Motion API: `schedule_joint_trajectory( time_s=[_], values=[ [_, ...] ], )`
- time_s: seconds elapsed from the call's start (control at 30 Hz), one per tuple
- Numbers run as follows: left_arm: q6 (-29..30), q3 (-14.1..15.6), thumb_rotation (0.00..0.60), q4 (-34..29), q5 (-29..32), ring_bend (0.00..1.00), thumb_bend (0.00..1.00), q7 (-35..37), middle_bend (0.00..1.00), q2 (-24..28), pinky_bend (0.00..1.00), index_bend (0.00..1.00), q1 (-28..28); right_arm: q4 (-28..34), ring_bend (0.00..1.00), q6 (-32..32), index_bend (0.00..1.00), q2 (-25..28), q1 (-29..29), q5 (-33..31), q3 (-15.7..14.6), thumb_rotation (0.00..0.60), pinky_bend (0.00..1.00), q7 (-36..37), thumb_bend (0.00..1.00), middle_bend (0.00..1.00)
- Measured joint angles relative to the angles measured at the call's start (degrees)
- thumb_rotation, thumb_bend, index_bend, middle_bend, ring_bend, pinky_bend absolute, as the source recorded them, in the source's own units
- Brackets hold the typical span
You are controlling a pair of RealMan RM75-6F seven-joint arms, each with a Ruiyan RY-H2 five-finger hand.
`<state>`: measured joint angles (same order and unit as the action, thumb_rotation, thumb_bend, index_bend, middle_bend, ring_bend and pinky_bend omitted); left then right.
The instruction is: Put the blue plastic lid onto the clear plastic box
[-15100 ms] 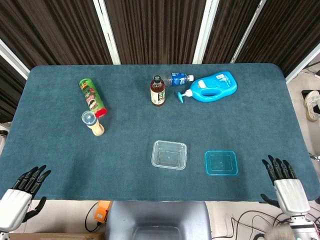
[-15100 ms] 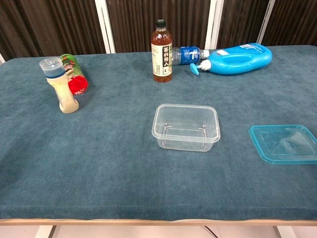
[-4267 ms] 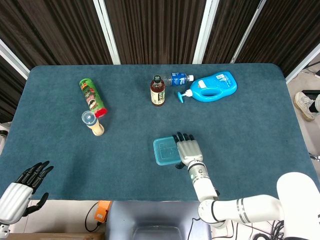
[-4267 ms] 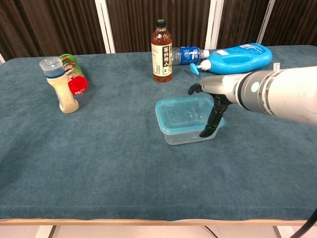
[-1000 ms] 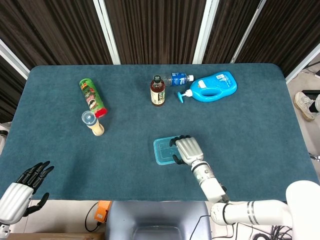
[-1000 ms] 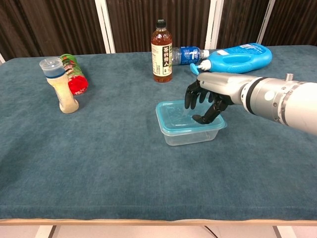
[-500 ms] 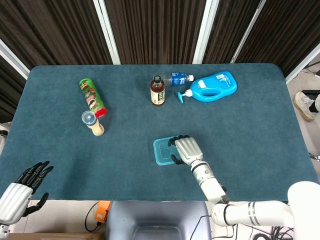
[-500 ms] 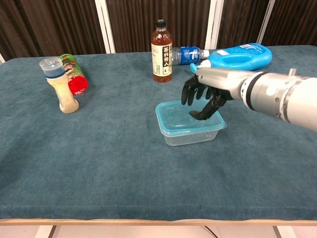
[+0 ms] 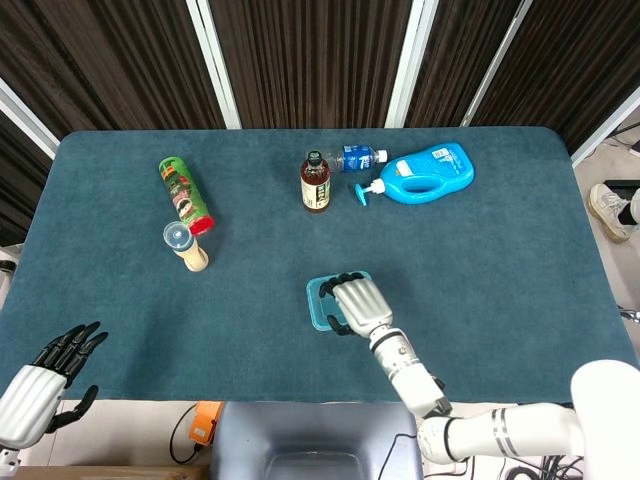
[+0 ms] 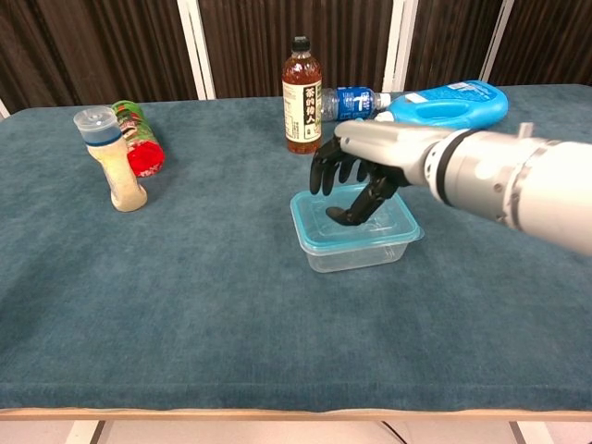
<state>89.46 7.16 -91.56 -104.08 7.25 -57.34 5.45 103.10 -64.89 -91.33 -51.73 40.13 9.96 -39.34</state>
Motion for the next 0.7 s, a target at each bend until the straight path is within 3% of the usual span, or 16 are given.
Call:
schedule_joint_trajectory(
  time_s=[0.2, 0.7],
  values=[
    [0.52, 0.05, 0.6, 0.16, -0.13, 0.0, 0.43, 0.5, 0.0, 0.21, 0.16, 0.0, -0.19, -3.08, 0.3, -1.46, 0.47, -3.98, -1.23, -1.5, 0.07, 0.6, 0.37, -2.92, 0.56, 0.44],
    [0.62, 0.06, 0.6, 0.21, -0.22, 0.0, 0.43, 0.58, 0.0, 0.22, 0.16, 0.0, -0.25, -6.22, 0.3, -0.88, 0.47, -6.71, -1.49, -2.23, 0.02, 0.6, 0.37, -3.8, 0.56, 0.44]
  ],
)
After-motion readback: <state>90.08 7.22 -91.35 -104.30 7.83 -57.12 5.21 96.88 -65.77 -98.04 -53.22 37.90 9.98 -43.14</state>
